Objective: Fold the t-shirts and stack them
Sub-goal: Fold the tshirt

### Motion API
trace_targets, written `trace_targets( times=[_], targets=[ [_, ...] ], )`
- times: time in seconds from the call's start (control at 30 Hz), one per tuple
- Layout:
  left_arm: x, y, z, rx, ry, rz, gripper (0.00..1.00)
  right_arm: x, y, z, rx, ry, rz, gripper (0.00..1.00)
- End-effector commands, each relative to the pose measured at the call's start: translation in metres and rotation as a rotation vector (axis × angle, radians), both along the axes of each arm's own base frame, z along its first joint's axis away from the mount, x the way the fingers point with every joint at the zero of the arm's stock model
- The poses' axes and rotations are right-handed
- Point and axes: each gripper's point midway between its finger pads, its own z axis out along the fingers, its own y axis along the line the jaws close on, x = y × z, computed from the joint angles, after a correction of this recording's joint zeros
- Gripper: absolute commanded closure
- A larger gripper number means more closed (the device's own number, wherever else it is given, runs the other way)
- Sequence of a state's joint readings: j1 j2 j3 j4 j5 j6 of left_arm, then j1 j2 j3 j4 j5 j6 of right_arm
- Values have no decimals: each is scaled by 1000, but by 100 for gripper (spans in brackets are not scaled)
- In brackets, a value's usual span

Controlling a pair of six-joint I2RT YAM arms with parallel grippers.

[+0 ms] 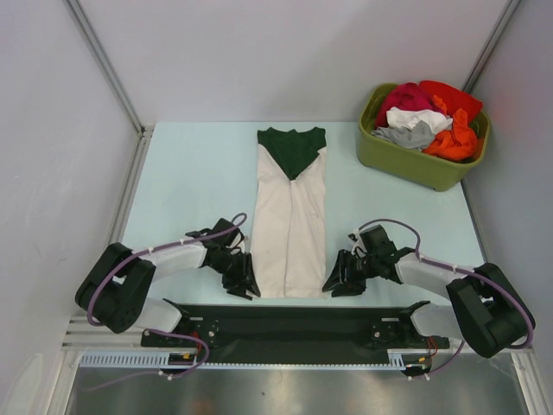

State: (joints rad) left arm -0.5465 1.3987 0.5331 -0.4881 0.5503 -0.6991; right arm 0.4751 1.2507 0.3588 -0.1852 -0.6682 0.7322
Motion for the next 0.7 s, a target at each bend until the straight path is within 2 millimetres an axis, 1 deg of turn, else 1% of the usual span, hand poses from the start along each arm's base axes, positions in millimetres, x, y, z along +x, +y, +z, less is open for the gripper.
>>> trace_targets(
  times=[0.0,0.07,0.1,0.17,0.23,0.27,0.3,0.33,0.37,0.4,0.43,0.47,0.53,0.63,0.67],
  targets=[
    [-4,17,-23,102,-18,5,60,1,3,-1,18,-4,-7,52],
    [-3,17,-24,105,-25,10,62,0,6,-2,35,3,-4,52],
    [-2,18,-24,112,-30,11,67,-4,8,-3,41,25,-8,53],
    [-1,19,-25,118,-32,14,71,-5,10,-4,43,22,-1,54],
    [1,19,-25,125,-47,13,79,-8,10,-8,30,22,1,55],
    [2,20,-25,127,-54,11,83,-9,9,-9,25,27,-4,58],
    [3,20,-25,125,-57,12,92,-7,8,-13,6,24,-14,60],
    [5,18,-24,121,-64,8,96,-7,6,-14,-8,28,-17,62],
    [4,19,-24,125,-64,7,100,-8,5,-16,-16,33,-18,69],
    [4,19,-24,124,-63,8,100,-8,3,-19,-35,39,-30,74],
    [4,20,-24,123,-63,10,100,-9,1,-21,-48,46,-33,84],
    [3,18,-23,111,-63,11,100,-9,0,-21,-56,44,-34,100],
    [-3,19,-24,108,-45,24,100,-14,-5,-20,-82,51,-35,100],
    [-5,19,-22,97,-55,30,99,-19,-4,-10,-78,25,-29,100],
    [-5,18,-20,89,-62,33,100,-27,-6,-15,-79,40,-29,100]
  ],
)
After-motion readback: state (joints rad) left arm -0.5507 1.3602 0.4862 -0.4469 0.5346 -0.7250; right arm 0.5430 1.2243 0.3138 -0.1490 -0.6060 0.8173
